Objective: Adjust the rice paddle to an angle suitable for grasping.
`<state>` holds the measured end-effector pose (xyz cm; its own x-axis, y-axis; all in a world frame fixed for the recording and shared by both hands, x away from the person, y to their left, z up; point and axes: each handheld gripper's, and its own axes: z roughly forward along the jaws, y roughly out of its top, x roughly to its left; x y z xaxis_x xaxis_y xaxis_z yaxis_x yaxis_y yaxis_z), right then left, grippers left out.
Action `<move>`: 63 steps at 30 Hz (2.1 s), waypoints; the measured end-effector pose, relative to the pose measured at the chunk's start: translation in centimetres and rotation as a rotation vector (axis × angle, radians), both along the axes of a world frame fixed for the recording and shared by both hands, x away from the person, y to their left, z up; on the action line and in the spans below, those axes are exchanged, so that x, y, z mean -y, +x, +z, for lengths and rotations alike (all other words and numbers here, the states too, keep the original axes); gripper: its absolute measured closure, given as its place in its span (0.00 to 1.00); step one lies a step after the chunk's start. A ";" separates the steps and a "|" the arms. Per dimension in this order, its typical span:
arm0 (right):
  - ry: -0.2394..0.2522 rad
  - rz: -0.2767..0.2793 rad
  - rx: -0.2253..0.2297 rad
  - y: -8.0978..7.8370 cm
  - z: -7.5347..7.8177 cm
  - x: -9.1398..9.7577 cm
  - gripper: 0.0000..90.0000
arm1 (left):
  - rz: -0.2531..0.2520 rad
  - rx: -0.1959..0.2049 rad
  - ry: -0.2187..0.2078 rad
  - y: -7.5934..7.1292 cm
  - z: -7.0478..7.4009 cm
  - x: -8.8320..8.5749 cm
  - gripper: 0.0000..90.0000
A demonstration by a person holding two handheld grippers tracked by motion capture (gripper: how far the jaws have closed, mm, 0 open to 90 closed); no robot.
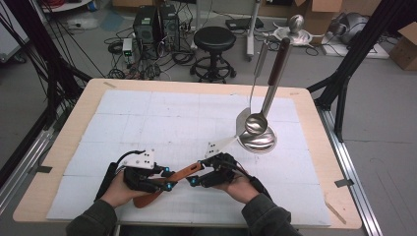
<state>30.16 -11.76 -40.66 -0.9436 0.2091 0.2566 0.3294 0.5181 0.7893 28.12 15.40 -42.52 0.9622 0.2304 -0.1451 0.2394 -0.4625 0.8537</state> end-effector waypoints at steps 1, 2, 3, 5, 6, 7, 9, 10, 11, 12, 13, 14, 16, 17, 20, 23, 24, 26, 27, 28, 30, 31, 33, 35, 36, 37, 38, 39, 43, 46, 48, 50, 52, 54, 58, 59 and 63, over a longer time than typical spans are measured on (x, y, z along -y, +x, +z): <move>0.004 0.000 0.002 0.0 0.0 -0.1 0.59 | 0.001 0.000 0.000 0.0 0.0 0.0 0.72; -0.001 0.002 0.001 0.0 0.0 -0.2 0.59 | 0.002 0.002 0.002 0.0 0.0 0.0 0.72; 0.001 0.010 0.001 0.0 -0.1 -0.2 0.61 | 0.007 -0.002 0.000 0.0 0.0 0.0 0.72; -0.005 0.006 -0.005 0.0 -0.2 -0.3 0.62 | 0.004 -0.005 0.004 0.0 0.0 0.1 0.72; -0.002 0.011 -0.001 0.0 -0.2 -0.4 0.62 | -0.001 -0.006 0.006 0.0 0.0 0.0 0.71; -0.003 0.010 0.001 0.1 -0.2 -0.4 0.62 | -0.002 -0.013 0.000 0.0 0.0 0.0 0.70; 0.002 0.006 -0.009 0.1 -0.2 -0.4 0.63 | -0.004 -0.018 0.005 0.0 0.0 -0.1 0.69; 0.007 0.004 -0.014 0.1 -0.2 -0.4 0.63 | -0.003 -0.016 0.005 0.0 0.0 -0.1 0.69; 0.007 0.004 -0.016 0.1 -0.1 -0.4 0.64 | -0.005 -0.013 0.004 0.0 0.0 0.0 0.71; 0.011 0.009 -0.013 0.1 -0.1 -0.4 0.65 | -0.005 -0.008 0.004 0.0 0.1 0.0 0.72; 0.014 0.009 -0.013 0.1 -0.1 -0.4 0.64 | -0.004 -0.002 0.007 -0.1 0.1 0.0 0.72; 0.018 0.009 -0.019 0.1 -0.2 -0.4 0.64 | 0.001 0.004 0.010 -0.1 0.1 0.0 0.73; 0.025 0.001 -0.034 0.1 -0.2 -0.4 0.64 | 0.011 0.011 0.011 -0.1 0.2 0.0 0.73; 0.030 -0.003 -0.045 0.1 -0.2 -0.5 0.64 | 0.013 0.015 0.009 -0.1 0.2 0.0 0.73; 0.037 0.003 -0.027 0.1 -0.2 -0.6 0.66 | 0.004 0.016 0.004 -0.2 0.2 0.1 0.73; 0.039 0.011 -0.041 0.1 -0.1 -0.7 0.69 | 0.001 0.004 -0.002 -0.2 0.3 0.0 0.72; 0.041 0.018 -0.035 0.1 -0.1 -0.7 0.71 | -0.003 -0.010 -0.010 -0.1 0.3 -0.1 0.71; 0.041 0.018 -0.024 0.0 0.0 -0.7 0.72 | -0.008 -0.025 -0.017 0.0 0.3 -0.2 0.67; 0.043 0.019 -0.025 0.1 0.0 -0.6 0.73 | -0.007 -0.029 -0.020 -0.1 0.4 -0.3 0.67; 0.044 0.019 -0.023 0.0 0.1 -0.6 0.73 | -0.011 -0.032 -0.024 0.0 0.4 -0.3 0.66; 0.049 0.024 -0.021 0.0 0.1 -0.6 0.75 | -0.008 -0.039 -0.036 0.0 0.4 -0.4 0.67; 0.052 0.024 -0.019 0.0 0.1 -0.6 0.75 | -0.003 -0.037 -0.039 0.0 0.5 -0.5 0.68; 0.056 0.027 -0.018 0.0 0.2 -0.6 0.76 | -0.001 -0.024 -0.044 -0.1 0.6 -0.6 0.74; 0.071 0.015 -0.030 0.0 0.2 -0.5 0.75 | 0.001 -0.022 -0.052 -0.1 0.7 -0.6 0.75; 0.077 0.013 -0.030 0.1 0.2 -0.5 0.75 | -0.002 -0.021 -0.059 0.0 0.8 -0.7 0.76; 0.081 0.007 -0.032 0.2 0.1 -0.5 0.73 | -0.001 -0.024 -0.073 -0.1 0.8 -0.7 0.78; 0.081 -0.003 -0.045 0.1 0.2 -0.5 0.74 | 0.006 -0.020 -0.078 -0.1 0.9 -0.7 0.79; 0.096 0.000 -0.046 0.2 0.1 -0.5 0.74 | 0.006 -0.017 -0.078 -0.1 0.9 -0.7 0.79; 0.107 0.002 -0.060 0.2 0.2 -0.4 0.77 | 0.002 -0.017 -0.082 -0.1 1.0 -0.8 0.79; 0.133 0.010 -0.070 0.3 0.3 -0.3 0.80 | 0.001 -0.014 -0.068 -0.1 1.0 -0.8 0.76; 0.156 0.016 -0.080 0.3 0.5 -0.2 0.83 | 0.004 -0.014 -0.064 -0.1 1.0 -0.8 0.74; 0.170 0.024 -0.069 0.3 0.7 -0.1 0.85 | 0.006 -0.016 -0.073 -0.1 1.0 -0.8 0.73; 0.178 0.024 -0.068 0.3 0.9 0.1 0.87 | 0.005 -0.012 -0.074 -0.1 1.1 -1.0 0.74; 0.193 0.027 -0.061 0.3 1.0 0.2 0.89 | 0.012 -0.013 -0.082 -0.1 1.3 -1.1 0.74; 0.223 0.026 -0.054 0.3 1.5 0.6 0.91 | 0.020 -0.006 -0.090 0.0 1.5 -1.4 0.73; 0.224 0.025 -0.046 0.3 1.7 0.7 0.91 | 0.020 -0.005 -0.090 0.0 1.5 -1.4 0.73; 0.230 0.020 -0.031 0.2 2.1 1.0 0.91 | 0.016 -0.001 -0.088 0.0 1.5 -1.4 0.73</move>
<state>30.40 -12.77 -38.59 -0.9380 0.1230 0.3241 0.3467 0.3321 0.8772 28.16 16.77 -40.97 0.9583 0.2321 -0.1666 0.2473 -0.3819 0.8905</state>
